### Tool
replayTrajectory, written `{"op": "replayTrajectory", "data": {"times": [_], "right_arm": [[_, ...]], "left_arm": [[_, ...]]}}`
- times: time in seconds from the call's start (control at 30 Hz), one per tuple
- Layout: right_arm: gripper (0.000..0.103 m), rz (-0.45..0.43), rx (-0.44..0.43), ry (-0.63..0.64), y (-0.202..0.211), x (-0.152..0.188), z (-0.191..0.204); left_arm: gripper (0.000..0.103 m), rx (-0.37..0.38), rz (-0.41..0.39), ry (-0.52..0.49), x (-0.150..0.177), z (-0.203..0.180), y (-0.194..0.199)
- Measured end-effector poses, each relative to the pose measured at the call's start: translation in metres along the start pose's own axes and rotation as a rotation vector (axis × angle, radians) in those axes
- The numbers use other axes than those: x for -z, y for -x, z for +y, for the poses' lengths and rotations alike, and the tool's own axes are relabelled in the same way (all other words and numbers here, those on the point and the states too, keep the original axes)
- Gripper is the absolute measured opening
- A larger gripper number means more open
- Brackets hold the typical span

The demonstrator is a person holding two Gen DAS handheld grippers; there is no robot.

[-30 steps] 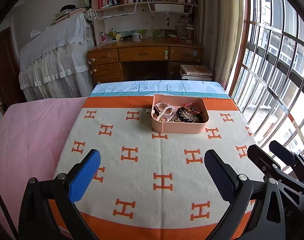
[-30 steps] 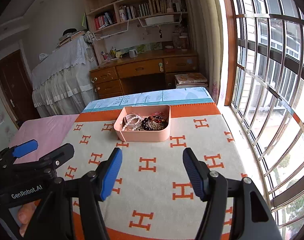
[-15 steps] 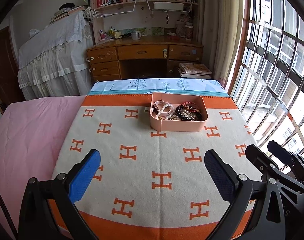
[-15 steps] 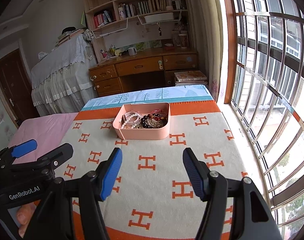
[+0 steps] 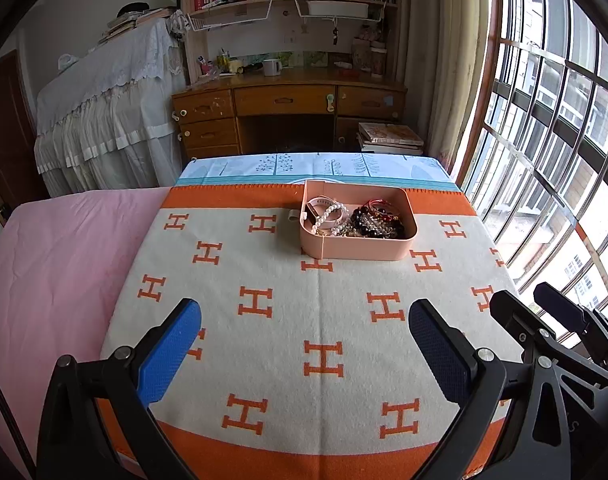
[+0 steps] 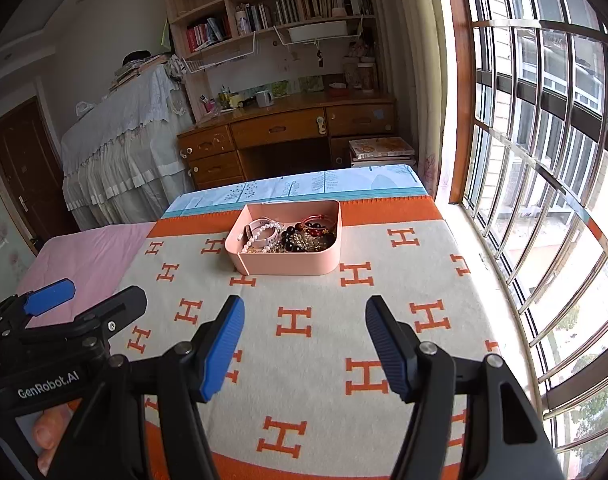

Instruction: Organize jewelry

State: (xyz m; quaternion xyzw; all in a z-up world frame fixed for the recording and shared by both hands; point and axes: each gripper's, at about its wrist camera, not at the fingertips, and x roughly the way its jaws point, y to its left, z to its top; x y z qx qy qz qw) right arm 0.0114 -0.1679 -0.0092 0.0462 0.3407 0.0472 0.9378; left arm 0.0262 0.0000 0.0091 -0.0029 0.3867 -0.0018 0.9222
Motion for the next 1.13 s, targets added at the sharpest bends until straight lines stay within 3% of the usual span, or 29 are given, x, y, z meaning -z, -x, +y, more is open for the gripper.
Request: {"op": "replayTrajectory", "data": {"times": [1.13], "right_arm": [[0.064, 0.009, 0.001, -0.003, -0.0019, 0.0047, -0.0006]], "left_arm": [[0.102, 0.003, 0.01, 0.0, 0.0025, 0.002, -0.0008]]}}
